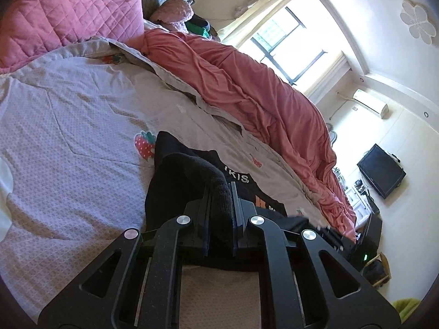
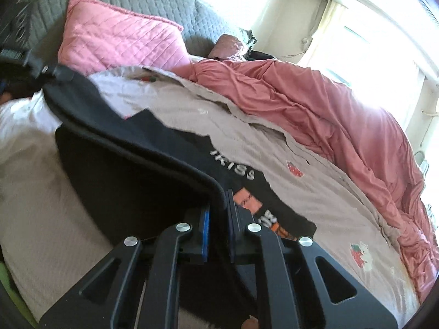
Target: Fold small clothes
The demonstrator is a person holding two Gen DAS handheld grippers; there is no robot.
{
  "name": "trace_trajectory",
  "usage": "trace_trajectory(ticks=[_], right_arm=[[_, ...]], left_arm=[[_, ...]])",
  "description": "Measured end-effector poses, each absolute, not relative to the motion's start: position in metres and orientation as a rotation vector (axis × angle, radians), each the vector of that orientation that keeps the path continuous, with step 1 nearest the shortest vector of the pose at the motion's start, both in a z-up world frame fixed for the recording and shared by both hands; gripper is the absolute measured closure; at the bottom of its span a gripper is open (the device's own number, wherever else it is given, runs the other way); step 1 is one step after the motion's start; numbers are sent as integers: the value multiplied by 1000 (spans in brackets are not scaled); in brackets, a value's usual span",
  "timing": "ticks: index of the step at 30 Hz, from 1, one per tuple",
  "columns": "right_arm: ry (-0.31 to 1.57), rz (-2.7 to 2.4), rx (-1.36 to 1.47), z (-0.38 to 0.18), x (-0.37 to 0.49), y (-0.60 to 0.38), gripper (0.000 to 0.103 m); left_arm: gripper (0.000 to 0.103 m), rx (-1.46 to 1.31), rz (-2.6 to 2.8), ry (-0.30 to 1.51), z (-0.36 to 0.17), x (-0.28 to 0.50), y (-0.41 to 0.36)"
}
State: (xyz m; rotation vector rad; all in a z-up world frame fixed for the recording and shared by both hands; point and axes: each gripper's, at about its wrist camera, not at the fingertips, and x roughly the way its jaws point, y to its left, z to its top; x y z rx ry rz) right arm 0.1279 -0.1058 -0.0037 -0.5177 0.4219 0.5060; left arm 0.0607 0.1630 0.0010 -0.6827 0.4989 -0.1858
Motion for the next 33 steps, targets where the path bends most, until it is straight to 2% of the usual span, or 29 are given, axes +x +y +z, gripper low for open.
trace_trajectory(ticks=[5,8,14,15,17,19,22,25,29,33], right_arm=[[398,484,-527,3,160,-95,94],[440,458,-523,2,187,-87,94],[683,453,-363,-19,260,-79,93],[725,455,-329,-23,269,-79,90],[781,458,-298,-33,284,-78,77],[815,418,-301,-38,293,-76,56],[841,411,-244,-35,305,-81,46],[809,400,-192,-20,307,-95,44],[741,407,-94,8,296,-128,36],[674,418,-26,29,263,-172,29]], left_arm=[[92,-675,-146,510,-1,63,165],[92,-692,-121,505,-3,63,171],[92,-690,-83,545,-11,67,174],[92,-680,-79,549,-11,67,173],[92,-666,-75,558,-11,69,171],[92,-656,-75,575,-13,72,169],[92,-635,-67,600,-15,75,166],[92,-608,-71,629,-18,79,160],[80,-576,-100,690,-24,87,150],[78,-504,-122,740,-27,94,134]])
